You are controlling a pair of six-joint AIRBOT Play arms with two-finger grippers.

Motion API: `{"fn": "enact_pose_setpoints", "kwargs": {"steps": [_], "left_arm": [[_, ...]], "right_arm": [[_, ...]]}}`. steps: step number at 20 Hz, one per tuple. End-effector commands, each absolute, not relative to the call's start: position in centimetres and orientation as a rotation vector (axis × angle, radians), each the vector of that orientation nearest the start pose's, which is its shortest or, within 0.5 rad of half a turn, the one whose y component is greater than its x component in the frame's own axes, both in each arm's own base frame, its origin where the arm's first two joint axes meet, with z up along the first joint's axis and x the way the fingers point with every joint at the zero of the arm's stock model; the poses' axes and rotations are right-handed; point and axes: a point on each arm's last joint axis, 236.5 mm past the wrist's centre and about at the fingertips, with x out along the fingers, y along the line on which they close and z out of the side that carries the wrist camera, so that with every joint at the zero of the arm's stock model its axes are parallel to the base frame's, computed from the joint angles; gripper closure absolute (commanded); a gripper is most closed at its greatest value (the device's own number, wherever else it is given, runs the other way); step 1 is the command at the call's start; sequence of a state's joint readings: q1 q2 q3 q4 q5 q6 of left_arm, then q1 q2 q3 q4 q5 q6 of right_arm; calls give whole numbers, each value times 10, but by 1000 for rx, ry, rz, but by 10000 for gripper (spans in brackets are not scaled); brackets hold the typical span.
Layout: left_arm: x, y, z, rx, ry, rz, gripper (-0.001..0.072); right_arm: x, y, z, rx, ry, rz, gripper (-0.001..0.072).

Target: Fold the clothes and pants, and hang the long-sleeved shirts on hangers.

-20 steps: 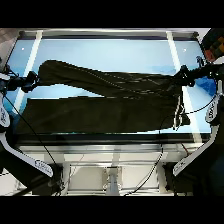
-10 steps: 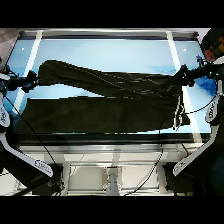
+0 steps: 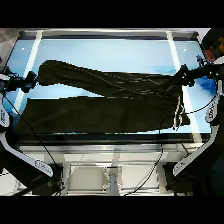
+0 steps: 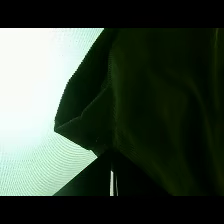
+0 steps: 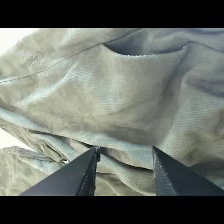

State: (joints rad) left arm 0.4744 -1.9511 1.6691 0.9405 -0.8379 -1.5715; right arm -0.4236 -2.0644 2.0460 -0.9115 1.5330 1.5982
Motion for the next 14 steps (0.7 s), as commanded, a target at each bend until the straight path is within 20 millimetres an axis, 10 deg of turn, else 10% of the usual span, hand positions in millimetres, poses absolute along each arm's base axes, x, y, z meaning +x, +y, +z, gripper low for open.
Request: {"fn": "enact_pose_setpoints", "kwargs": {"steps": [1,4,8,14], "left_arm": [[560,176,-67,-878,902,234,699],[553,176,-60,-831,926,211,704],[502,218,-43,-527,1063,358,705],[432,266,-30,-255,1268,544,702]], "right_arm": [[521,-76,-20,843,1327,146,324],[520,-76,-21,842,1328,144,347],[519,-78,-22,841,1332,134,684],[502,-69,-21,889,1421,132,686]]}}
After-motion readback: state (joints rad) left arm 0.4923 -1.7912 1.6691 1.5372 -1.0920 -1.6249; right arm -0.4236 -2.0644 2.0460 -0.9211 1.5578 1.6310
